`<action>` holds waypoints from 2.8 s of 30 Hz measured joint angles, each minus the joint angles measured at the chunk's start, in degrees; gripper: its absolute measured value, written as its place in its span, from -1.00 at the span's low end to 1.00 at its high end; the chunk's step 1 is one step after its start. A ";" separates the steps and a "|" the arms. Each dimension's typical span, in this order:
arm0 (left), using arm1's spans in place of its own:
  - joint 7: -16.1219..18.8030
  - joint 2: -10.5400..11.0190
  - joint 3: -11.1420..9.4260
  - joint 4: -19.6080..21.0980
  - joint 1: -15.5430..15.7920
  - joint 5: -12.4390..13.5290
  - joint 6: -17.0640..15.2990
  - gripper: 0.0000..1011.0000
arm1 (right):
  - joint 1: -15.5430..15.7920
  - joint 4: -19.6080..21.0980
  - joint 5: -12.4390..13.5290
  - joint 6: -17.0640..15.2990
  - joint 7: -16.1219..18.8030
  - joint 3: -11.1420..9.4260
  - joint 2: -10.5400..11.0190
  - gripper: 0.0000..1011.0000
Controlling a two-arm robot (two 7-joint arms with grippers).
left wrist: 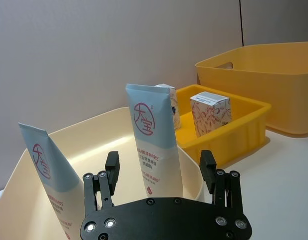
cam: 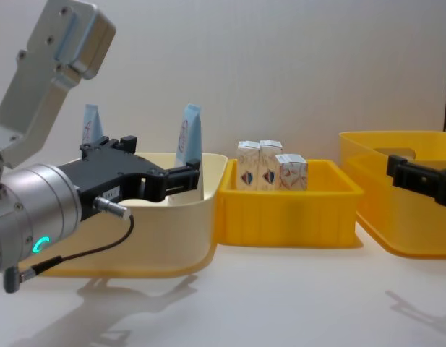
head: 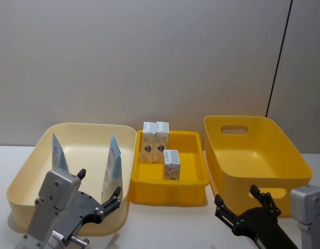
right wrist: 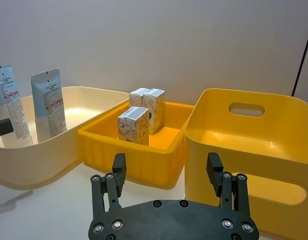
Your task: Bimanual collaborative sorting of washing and personal care products
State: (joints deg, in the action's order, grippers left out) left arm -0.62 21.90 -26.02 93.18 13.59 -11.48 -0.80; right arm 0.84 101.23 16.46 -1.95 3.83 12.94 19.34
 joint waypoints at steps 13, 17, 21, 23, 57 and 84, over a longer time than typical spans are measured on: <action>0.00 0.00 0.00 0.00 0.00 0.00 0.00 0.98 | 0.00 0.00 0.00 0.00 0.00 0.00 0.00 0.98; 0.00 0.00 0.00 0.00 0.00 0.00 0.00 0.98 | 0.00 0.00 0.00 0.00 0.00 0.00 0.00 0.98; 0.00 0.00 0.00 0.00 0.00 0.00 0.00 0.98 | 0.00 0.00 0.00 0.00 0.00 0.00 0.00 0.98; 0.00 0.00 0.00 0.00 0.00 0.00 0.00 0.98 | 0.00 0.00 0.00 0.00 0.00 0.00 0.00 0.98; 0.00 0.00 0.00 0.00 0.00 0.00 0.00 0.98 | 0.00 0.00 0.00 0.00 0.00 0.00 0.00 0.98; 0.00 -0.01 0.00 0.00 0.00 0.01 0.00 0.98 | 0.00 0.00 0.00 0.00 0.00 0.00 0.00 0.98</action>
State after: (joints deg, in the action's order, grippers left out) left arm -0.62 21.89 -26.02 93.18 13.59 -11.48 -0.80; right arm 0.84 101.23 16.46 -1.95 3.83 12.94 19.34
